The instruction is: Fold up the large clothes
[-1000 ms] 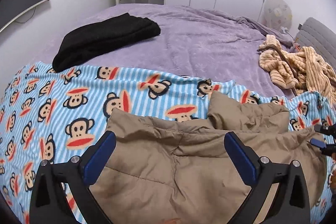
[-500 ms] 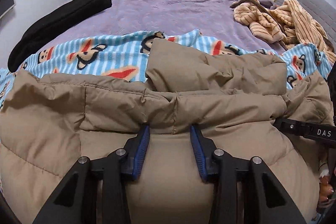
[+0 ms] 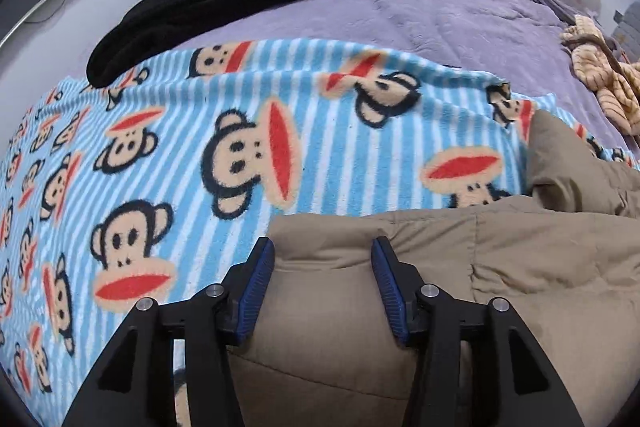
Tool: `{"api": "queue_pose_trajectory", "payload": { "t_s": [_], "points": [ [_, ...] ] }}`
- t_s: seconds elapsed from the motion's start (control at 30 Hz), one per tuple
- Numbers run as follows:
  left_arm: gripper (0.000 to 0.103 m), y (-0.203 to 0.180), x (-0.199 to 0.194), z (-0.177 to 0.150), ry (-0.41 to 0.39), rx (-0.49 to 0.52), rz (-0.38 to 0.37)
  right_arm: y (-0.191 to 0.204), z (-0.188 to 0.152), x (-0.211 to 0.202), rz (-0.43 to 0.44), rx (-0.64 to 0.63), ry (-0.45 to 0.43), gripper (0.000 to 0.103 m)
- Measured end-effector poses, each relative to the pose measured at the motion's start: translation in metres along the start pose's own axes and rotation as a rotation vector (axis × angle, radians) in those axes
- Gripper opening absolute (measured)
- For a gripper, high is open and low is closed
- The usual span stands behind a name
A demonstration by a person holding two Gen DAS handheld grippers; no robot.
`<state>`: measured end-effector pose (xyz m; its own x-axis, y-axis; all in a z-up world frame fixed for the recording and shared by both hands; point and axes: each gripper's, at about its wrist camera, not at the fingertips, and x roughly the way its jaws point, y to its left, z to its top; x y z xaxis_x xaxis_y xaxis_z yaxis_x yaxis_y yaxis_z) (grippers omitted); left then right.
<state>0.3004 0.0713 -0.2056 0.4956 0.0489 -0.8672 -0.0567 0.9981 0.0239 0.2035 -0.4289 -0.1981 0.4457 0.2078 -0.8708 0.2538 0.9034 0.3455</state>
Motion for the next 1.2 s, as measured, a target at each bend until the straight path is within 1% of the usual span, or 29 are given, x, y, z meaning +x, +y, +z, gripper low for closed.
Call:
{"api": "queue_pose_trajectory", "payload": {
  "t_s": [0.07,0.17,0.2,0.27,0.37,0.43,0.47,0.5,0.53,0.57,0.6,0.63,0.67,0.7,0.83,0.93,0.97,1.03,1.07,1.17,1.2],
  "points": [
    [0.053,-0.003,0.009,0.000,-0.004,-0.001,0.025,-0.005,0.002,0.013,0.022,0.029,0.007,0.000],
    [0.053,-0.007,0.019,0.002,-0.001,-0.001,0.039,0.008,0.005,0.033,-0.033,-0.038,-0.009,0.000],
    [0.055,-0.007,0.021,0.003,0.002,-0.005,0.040,0.011,0.006,0.037,-0.048,-0.051,-0.017,0.000],
    [0.056,-0.005,0.021,0.004,0.007,-0.010,0.042,0.015,0.007,0.043,-0.052,-0.050,-0.025,0.000],
    [0.056,-0.008,0.010,0.005,0.010,0.007,0.071,0.011,0.011,0.043,-0.029,-0.012,-0.014,0.000],
    [0.056,-0.009,-0.004,0.006,0.009,0.020,0.083,0.010,0.013,0.036,-0.026,0.024,0.000,0.000],
    [0.056,-0.008,-0.011,0.006,0.007,0.025,0.080,0.010,0.013,0.030,-0.024,0.042,0.005,0.004],
    [0.056,-0.008,-0.018,0.005,0.003,0.029,0.075,0.012,0.012,0.025,-0.031,0.050,0.007,0.004],
    [0.060,-0.007,-0.026,0.003,-0.003,0.036,0.071,0.015,0.011,0.021,-0.040,0.049,0.010,0.006],
    [0.069,-0.007,-0.034,0.001,-0.009,0.042,0.072,0.017,0.009,0.016,-0.041,0.046,0.009,0.013],
    [0.093,-0.006,-0.042,-0.002,-0.019,0.045,0.079,0.019,0.006,0.009,-0.030,0.047,0.005,0.028],
    [0.103,-0.005,-0.050,-0.005,-0.037,0.045,0.090,0.019,0.002,0.001,-0.015,0.050,-0.002,0.038],
    [0.103,-0.005,-0.059,-0.009,-0.058,0.051,0.092,0.020,-0.002,-0.006,0.003,0.053,-0.011,0.057],
    [0.103,-0.006,-0.065,-0.012,-0.060,0.059,0.087,0.022,-0.005,-0.013,0.016,0.053,-0.021,0.066],
    [0.103,-0.008,-0.080,-0.027,-0.022,0.054,0.049,0.027,-0.018,-0.032,0.026,0.055,-0.033,0.068],
    [0.103,-0.009,-0.088,-0.038,0.008,0.021,0.018,0.026,-0.025,-0.043,0.059,0.088,-0.039,0.076],
    [0.103,-0.010,-0.091,-0.042,0.015,0.014,0.014,0.023,-0.030,-0.048,0.074,0.099,-0.043,0.080],
    [0.103,-0.013,-0.097,-0.049,0.028,0.005,0.000,0.021,-0.037,-0.054,0.093,0.117,-0.045,0.081],
    [0.103,-0.015,-0.101,-0.052,0.032,0.006,-0.004,0.021,-0.041,-0.057,0.099,0.127,-0.045,0.083],
    [0.103,-0.021,-0.111,-0.066,0.051,0.017,-0.005,0.019,-0.053,-0.066,0.135,0.156,-0.040,0.085],
    [0.103,-0.023,-0.114,-0.070,0.056,0.017,-0.005,0.019,-0.057,-0.068,0.146,0.162,-0.036,0.087]
  ]
}}
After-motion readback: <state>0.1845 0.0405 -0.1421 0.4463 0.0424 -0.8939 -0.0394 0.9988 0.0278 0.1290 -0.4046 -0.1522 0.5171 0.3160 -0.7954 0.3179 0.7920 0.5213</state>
